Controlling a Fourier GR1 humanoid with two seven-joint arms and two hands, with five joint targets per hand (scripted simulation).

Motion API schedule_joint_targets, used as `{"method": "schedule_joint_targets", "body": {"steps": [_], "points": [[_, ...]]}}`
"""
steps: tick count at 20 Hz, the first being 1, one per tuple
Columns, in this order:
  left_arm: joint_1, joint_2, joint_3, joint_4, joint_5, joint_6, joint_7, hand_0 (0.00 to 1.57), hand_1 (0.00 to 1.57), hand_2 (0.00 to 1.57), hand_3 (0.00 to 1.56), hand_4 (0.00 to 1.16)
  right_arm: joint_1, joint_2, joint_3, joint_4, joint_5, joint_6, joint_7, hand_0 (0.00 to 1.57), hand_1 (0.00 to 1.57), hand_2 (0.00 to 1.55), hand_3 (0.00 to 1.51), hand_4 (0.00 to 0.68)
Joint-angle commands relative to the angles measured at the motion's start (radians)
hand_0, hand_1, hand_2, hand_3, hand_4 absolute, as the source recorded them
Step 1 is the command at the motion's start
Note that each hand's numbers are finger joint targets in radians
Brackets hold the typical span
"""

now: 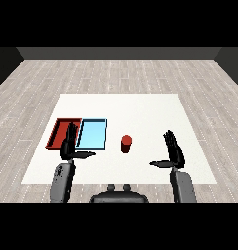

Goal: Pick the red can and put it in the red box

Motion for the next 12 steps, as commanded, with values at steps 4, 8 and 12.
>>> {"method": "schedule_joint_targets", "body": {"steps": [4, 8, 12], "points": [[0.019, -0.004, -0.017, 0.009, -0.013, -0.007, -0.036, 0.0, 0.0, 0.0, 0.0, 0.0, -0.061, 0.034, 0.019, -0.011, -0.02, -0.017, 0.092, 0.0, 0.0, 0.0, 0.0, 0.0], [-0.036, -0.002, 0.006, 0.084, -0.017, 0.008, -0.062, 0.0, 0.0, 0.0, 0.0, 0.0, -0.115, 0.049, 0.025, 0.043, -0.02, -0.032, 0.115, 0.0, 0.0, 0.0, 0.0, 0.0], [-0.003, 0.015, 0.029, 0.006, 0.015, 0.001, -0.012, 0.0, 0.0, 0.0, 0.0, 0.0, -0.161, 0.075, 0.024, 0.134, -0.035, -0.042, 0.084, 0.0, 0.0, 0.0, 0.0, 0.0]]}}
